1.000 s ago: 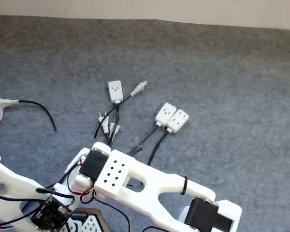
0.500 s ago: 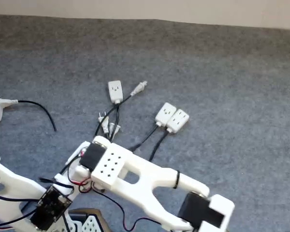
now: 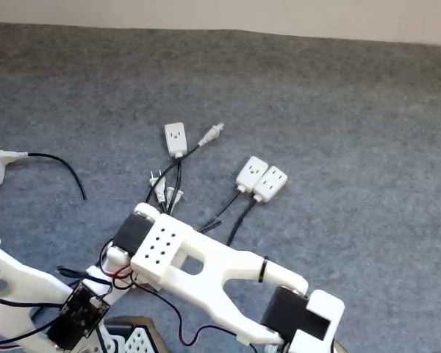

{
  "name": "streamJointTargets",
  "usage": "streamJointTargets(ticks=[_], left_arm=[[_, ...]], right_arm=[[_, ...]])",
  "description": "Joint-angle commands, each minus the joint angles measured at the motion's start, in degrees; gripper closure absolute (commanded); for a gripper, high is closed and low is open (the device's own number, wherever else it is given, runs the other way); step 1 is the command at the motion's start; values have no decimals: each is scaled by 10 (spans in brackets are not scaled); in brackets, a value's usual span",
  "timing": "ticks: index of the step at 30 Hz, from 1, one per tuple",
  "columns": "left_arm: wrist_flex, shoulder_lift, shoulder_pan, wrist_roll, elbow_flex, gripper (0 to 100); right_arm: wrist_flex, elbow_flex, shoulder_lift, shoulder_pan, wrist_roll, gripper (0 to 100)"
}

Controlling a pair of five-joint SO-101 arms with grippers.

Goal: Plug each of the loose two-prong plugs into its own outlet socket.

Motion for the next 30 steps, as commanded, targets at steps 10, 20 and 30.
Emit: streamJointTargets(ticks=[10, 20, 30], left_arm=[[-6, 30, -3, -4, -21, 628], [-18, 43, -2, -3, -33, 628], [-18, 46, -5, -2, -44, 628]], right_arm=[[-19, -20, -28, -18, -9, 990], [0, -98, -24, -19, -24, 991], [-47, -52, 1, -17, -32, 991]])
